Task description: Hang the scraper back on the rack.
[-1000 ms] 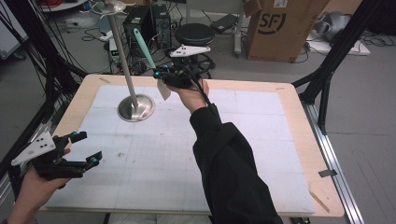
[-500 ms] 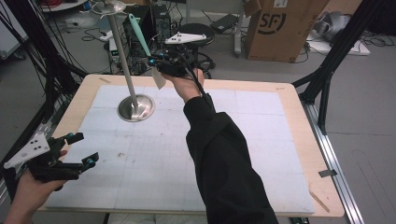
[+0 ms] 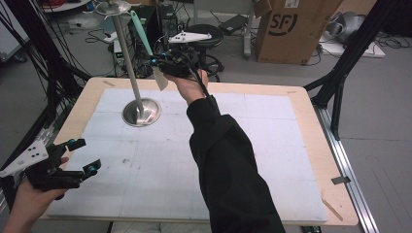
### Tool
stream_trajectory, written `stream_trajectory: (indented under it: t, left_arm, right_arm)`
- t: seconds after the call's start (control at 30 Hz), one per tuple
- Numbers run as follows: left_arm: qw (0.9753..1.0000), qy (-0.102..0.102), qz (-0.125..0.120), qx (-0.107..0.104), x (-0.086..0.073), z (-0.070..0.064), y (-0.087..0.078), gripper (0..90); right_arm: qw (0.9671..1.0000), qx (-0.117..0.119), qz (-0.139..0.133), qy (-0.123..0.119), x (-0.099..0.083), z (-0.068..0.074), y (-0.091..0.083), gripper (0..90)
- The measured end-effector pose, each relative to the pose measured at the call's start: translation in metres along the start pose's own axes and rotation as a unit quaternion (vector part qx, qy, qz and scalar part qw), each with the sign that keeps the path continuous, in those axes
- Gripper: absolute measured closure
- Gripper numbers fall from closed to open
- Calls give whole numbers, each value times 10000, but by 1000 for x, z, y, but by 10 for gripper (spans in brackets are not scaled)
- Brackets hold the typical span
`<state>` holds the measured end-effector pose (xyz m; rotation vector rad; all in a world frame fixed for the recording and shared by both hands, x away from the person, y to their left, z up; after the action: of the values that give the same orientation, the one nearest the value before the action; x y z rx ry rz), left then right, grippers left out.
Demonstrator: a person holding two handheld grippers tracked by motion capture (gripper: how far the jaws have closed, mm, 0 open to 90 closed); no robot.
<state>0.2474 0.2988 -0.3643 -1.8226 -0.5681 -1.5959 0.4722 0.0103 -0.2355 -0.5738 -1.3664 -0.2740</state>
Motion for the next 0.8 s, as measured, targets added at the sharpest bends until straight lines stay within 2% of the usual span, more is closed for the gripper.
stream_trajectory:
  t: [0.33, 0.8]
  left_arm:
    - [10000, -24, -3, 50, 0, 1, -4, 80]
    - [10000, 9, 86, 29, -3, -1, -1, 80]
  right_arm:
    - [10000, 16, -49, 65, -4, 2, 11, 803]
    - [9999, -122, -63, -64, -7, 3, 19, 786]
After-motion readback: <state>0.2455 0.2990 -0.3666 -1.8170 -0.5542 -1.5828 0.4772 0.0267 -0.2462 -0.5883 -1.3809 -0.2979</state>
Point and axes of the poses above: each handheld gripper's, and its own axes: y roughly forward along the jaws, x roughly out of its top, z roughly to its left, the point moved 3 cm from there along y, roughly forward along the jaws, and after that the axes turned 1 degree about y, right-handed, at the moved point
